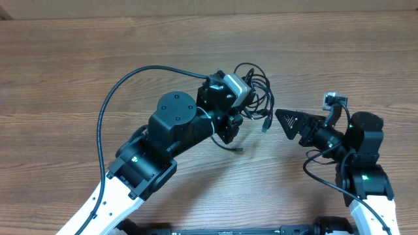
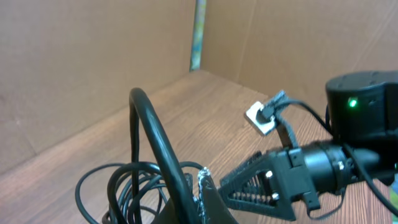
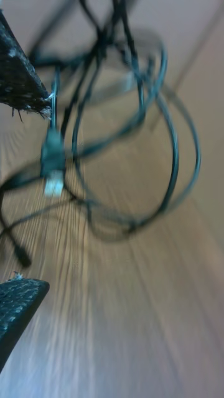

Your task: Untangle cables

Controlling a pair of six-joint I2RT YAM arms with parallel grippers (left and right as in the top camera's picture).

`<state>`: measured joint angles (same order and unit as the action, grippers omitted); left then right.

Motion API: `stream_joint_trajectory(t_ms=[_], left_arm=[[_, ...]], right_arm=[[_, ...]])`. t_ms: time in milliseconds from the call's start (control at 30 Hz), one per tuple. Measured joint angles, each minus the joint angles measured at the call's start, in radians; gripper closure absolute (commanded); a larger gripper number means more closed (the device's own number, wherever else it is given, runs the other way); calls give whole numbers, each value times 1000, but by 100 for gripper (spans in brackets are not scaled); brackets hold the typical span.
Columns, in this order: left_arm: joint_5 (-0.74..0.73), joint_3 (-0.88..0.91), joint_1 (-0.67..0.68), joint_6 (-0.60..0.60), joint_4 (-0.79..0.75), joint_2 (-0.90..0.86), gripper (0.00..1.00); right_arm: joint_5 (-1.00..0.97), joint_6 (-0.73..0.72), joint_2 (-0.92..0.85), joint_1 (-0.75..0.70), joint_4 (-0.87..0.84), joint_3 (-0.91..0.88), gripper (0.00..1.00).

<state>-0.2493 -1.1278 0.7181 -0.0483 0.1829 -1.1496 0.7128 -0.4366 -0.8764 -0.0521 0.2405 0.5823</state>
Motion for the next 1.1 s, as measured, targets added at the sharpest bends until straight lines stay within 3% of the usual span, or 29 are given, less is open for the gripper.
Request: stream_joint_trajectory(t_ms=[267,667,933,1100], left_arm=[[-104,0,0,0,-57,0,96],[-412,0,1,-5,-210,-42,96],[-558,0,2,-13,-236,-53,96],[-593,0,1,-24,-233,-50,96]], right_arm=[[124,3,0,0,-56,0,16],[148,4,-11,0,-79,0,16],[58,13,-70,0,-23,0,31],[-85,-2,-79,0,76,0,32]])
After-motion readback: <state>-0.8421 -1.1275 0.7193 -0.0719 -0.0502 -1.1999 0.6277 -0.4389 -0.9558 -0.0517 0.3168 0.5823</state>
